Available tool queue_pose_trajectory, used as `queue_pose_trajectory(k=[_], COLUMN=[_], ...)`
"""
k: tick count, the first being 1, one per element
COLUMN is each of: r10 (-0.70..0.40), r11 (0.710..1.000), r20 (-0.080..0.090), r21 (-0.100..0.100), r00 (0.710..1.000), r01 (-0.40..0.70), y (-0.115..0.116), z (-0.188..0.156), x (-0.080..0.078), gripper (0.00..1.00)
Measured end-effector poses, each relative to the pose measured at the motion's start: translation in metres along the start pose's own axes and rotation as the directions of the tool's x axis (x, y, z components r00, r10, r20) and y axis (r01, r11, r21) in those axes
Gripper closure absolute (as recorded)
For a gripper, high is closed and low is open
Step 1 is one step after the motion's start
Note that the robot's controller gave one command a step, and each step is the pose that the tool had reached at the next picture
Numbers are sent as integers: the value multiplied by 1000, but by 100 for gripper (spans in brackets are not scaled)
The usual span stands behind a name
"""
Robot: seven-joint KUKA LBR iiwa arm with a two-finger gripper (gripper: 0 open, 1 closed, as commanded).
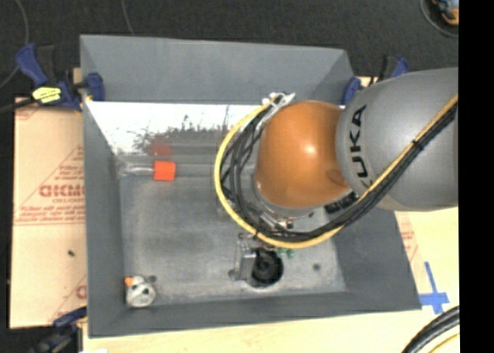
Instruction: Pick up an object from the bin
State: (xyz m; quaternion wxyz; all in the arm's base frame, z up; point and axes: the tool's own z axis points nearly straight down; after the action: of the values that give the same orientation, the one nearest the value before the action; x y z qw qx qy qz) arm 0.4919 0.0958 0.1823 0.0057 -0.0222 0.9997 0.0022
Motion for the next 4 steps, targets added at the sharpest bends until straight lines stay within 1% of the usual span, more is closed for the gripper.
queue_pose_trajectory(k=[1, 2, 3, 4], r10=[-266, -153, -135, -381], r11=[964, 988, 991, 925], r20=[5, 1, 2, 0], r21=[2, 0, 1, 0], r00=[964, 988, 991, 925], r01=[266, 153, 135, 381], y=[-26, -53, -68, -86], z=[11, 25, 36, 74], x=[-5, 0, 8, 14], gripper=[0, 0, 0, 0])
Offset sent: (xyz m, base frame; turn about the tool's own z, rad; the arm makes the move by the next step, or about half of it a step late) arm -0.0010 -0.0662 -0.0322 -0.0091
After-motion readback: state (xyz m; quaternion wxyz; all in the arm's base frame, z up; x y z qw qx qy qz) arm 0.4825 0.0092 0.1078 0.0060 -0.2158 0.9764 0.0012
